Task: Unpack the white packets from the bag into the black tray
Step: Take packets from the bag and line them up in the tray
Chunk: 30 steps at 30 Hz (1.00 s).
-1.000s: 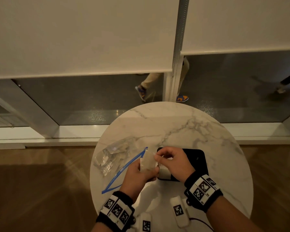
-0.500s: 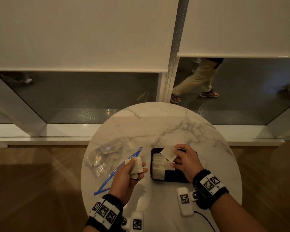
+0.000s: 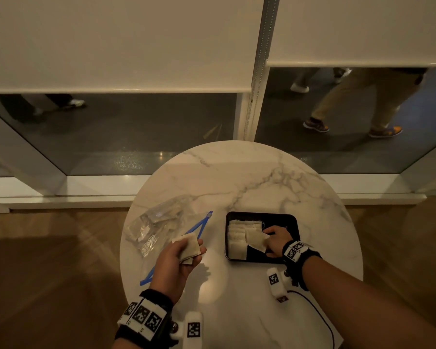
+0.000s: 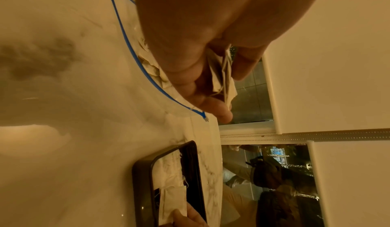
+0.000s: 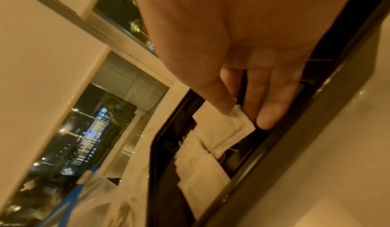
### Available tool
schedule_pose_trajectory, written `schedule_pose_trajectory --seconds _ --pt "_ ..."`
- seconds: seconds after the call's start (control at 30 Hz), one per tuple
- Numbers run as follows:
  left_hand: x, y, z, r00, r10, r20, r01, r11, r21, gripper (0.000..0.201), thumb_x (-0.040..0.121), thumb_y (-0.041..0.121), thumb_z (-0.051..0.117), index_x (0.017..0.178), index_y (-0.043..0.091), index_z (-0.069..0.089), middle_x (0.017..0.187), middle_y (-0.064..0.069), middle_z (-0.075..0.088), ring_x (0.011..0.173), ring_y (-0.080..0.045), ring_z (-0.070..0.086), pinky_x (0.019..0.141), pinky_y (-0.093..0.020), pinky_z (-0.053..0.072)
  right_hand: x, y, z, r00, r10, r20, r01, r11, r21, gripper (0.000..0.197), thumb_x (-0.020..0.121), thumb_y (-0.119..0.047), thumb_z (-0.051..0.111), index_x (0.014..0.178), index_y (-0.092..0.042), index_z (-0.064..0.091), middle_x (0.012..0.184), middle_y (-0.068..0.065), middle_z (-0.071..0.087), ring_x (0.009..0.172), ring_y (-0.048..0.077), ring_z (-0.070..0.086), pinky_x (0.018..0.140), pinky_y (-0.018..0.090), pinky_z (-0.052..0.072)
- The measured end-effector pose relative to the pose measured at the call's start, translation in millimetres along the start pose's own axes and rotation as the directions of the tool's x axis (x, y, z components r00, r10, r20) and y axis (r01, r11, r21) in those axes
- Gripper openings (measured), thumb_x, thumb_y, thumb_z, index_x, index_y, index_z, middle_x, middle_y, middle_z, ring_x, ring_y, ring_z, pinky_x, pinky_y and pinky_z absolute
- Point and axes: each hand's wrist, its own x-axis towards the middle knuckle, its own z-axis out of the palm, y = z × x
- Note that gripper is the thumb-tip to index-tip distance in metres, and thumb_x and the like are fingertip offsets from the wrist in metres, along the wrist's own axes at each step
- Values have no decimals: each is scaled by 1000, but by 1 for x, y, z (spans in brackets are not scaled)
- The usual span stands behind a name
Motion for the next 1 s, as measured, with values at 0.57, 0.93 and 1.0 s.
schedule_pose_trajectory --seconds 0.57,0.93,1.0 --pt "8 -14 16 1000 -23 -2 23 993 117 19 104 14 43 112 9 59 104 -19 73 91 -29 69 79 -36 53 43 10 12 997 -71 -26 66 984 -168 23 73 -6 75 76 -27 65 86 10 69 80 28 68 67 36 60" --pt "8 -22 20 999 -32 -24 36 987 159 19 104 16 45 112 11 61 104 -17 74 91 -29 70 81 -38 54 43 11 10 991 -119 -60 107 980 -166 20 80 -2 67 75 -22 66 81 6 68 75 23 66 57 24 50" --pt "7 -23 20 999 -34 -27 38 985 167 19 103 17 46 113 11 61 105 -17 75 93 -30 70 80 -37 55 44 11 9 990 -134 -45 124 976 -180 22 80 -2 69 74 -22 65 83 4 67 74 19 64 54 19 46"
